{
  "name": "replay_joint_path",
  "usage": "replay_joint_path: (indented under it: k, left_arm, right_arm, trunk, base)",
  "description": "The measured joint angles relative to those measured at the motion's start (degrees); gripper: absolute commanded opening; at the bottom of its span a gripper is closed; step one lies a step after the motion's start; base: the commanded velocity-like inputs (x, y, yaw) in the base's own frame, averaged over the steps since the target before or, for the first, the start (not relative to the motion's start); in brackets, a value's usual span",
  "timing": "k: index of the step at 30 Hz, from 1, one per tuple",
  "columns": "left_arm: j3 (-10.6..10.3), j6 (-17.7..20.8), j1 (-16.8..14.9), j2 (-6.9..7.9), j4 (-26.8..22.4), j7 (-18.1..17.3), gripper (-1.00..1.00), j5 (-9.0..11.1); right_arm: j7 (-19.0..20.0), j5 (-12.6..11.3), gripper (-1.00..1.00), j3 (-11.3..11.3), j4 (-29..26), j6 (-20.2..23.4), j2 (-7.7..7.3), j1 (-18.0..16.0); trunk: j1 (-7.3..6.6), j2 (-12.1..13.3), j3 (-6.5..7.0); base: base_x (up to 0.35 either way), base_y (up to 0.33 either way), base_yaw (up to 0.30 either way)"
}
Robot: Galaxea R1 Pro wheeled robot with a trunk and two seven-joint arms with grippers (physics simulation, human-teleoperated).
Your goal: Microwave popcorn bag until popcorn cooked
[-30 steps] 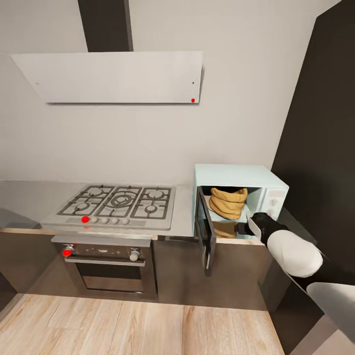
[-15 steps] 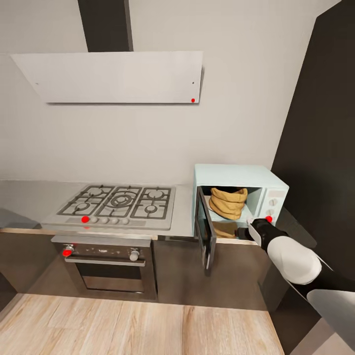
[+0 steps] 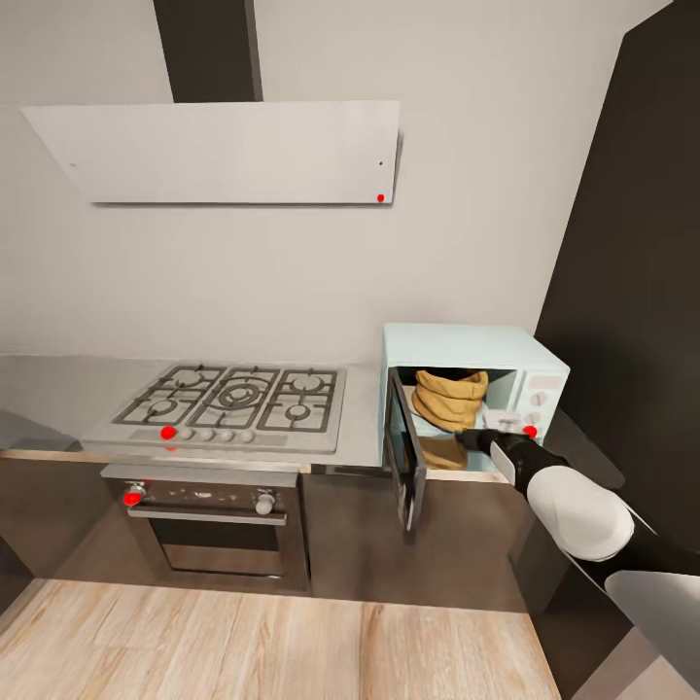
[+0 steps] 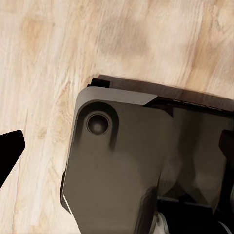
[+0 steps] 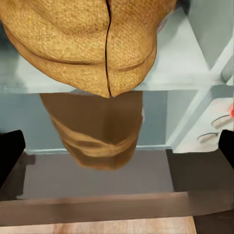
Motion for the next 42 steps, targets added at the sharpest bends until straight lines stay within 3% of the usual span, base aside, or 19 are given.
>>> replay_joint_path:
  k: [10, 17, 31, 42]
  left_arm:
    - [0.0, -0.08, 0.0, 0.0, 0.01, 0.0, 1.0, 0.0]
    - [-0.13, -0.14, 0.0, 0.0, 0.02, 0.0, 1.0, -0.01]
    - [-0.29, -0.03, 0.48, -0.06, 0.14, 0.0, 1.0, -0.15]
    - [-0.19, -0.06, 0.61, -0.2, 0.24, 0.0, 1.0, 0.3]
  right_arm:
    - [2.72, 0.16, 1.0, 0.01, 0.02, -12.55, -0.05, 2.21]
    - [5.42, 0.24, 1.0, 0.36, -0.1, -17.84, 0.04, 2.54]
    - [6.21, 0.3, 1.0, 0.01, -0.25, -24.32, -0.06, 2.51]
    - [6.23, 0.42, 1.0, 0.3, -0.2, -25.11, -0.06, 3.32]
  trunk:
    - [0.0, 0.0, 0.0]
    - [0.0, 0.0, 0.0]
    - [-0.03, -0.01, 0.0]
    - [-0.01, -0.02, 0.0]
  base:
    - [0.0, 0.0, 0.0]
    - [0.0, 0.0, 0.0]
    - [0.08, 0.0, 0.0]
    - [0.167, -0.028, 0.0]
